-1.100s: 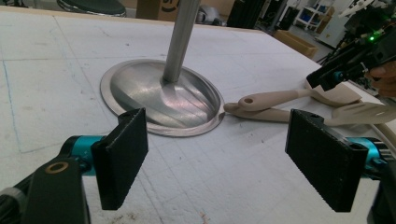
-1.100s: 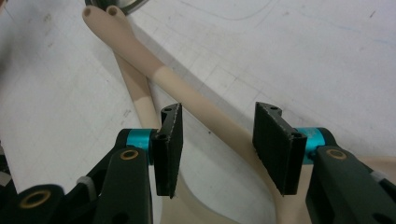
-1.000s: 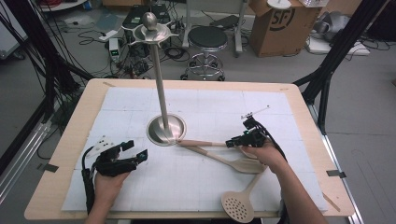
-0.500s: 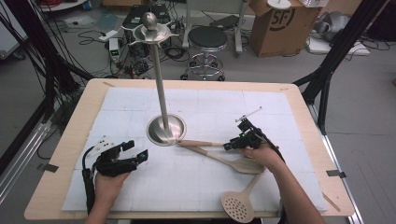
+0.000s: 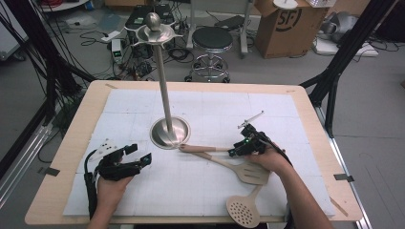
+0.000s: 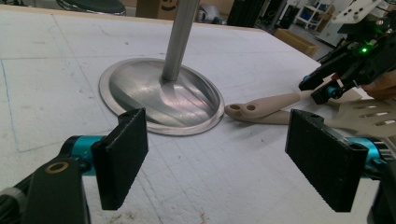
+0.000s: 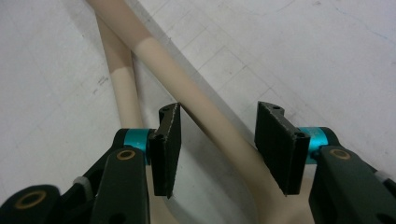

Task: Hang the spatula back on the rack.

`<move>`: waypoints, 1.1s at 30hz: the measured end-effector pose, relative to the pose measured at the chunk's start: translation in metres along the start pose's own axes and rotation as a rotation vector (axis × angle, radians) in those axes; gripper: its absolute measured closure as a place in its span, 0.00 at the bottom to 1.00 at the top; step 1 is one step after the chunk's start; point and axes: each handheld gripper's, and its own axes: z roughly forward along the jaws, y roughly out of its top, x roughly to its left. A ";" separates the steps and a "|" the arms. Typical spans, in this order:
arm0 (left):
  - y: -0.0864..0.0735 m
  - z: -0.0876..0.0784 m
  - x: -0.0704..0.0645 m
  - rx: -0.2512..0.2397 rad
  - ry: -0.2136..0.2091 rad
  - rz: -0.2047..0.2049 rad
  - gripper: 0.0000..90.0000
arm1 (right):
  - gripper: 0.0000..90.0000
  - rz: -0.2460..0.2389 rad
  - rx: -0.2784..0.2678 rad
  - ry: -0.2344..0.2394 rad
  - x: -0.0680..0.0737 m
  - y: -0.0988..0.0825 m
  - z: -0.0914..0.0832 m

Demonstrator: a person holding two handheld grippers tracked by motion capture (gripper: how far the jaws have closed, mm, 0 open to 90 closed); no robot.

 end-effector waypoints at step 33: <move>0.000 -0.002 0.001 -0.005 0.001 -0.004 0.24 | 0.87 0.026 -0.118 -0.139 -0.018 0.001 -0.017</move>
